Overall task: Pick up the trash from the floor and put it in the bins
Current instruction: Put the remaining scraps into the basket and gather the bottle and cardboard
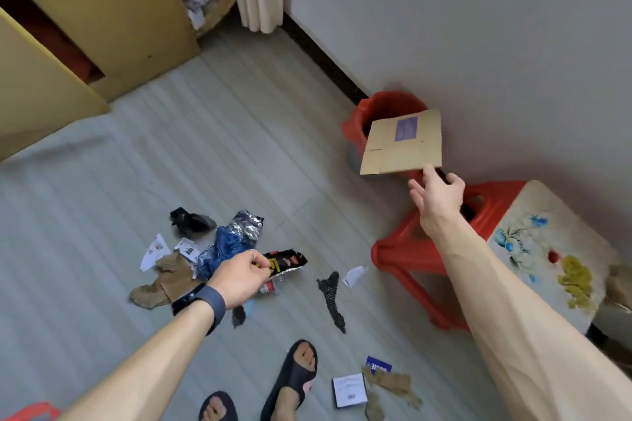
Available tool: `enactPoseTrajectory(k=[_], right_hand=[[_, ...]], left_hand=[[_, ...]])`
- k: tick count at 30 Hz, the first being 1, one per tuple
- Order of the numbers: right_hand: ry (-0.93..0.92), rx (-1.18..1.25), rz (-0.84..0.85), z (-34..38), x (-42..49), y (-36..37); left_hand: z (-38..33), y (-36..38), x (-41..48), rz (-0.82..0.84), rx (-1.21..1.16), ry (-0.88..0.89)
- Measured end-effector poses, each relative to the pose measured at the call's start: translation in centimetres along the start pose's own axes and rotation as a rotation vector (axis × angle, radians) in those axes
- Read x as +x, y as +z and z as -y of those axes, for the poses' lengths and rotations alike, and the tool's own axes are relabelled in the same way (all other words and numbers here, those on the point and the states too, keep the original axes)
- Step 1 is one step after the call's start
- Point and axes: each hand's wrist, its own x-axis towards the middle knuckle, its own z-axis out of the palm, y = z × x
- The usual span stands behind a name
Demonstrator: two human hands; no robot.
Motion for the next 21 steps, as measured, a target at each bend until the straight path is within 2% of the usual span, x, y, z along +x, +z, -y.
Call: enactPoseTrajectory(k=[4, 9, 14, 21], right_hand=[[-0.033, -0.273, 0.094, -3.7, -0.1, 0.4], [-0.053, -0.585, 0.362, -11.6, -5.2, 0.1], [-0.031, -0.741, 0.505, -18.6, -11.3, -1.0], [0.022, -0.927, 0.675, -27.3, -18.5, -1.5]], left_hand=[[-2.8, 1.7, 1.6, -0.01, -0.027, 0.044], [-3.6, 4.0, 2.9, 0.02, 0.039, 0.022], [0.3, 5.1, 3.1, 0.066, 0.118, -0.02], [11.0, 3.9, 1.4, 0.127, 0.161, -0.197]])
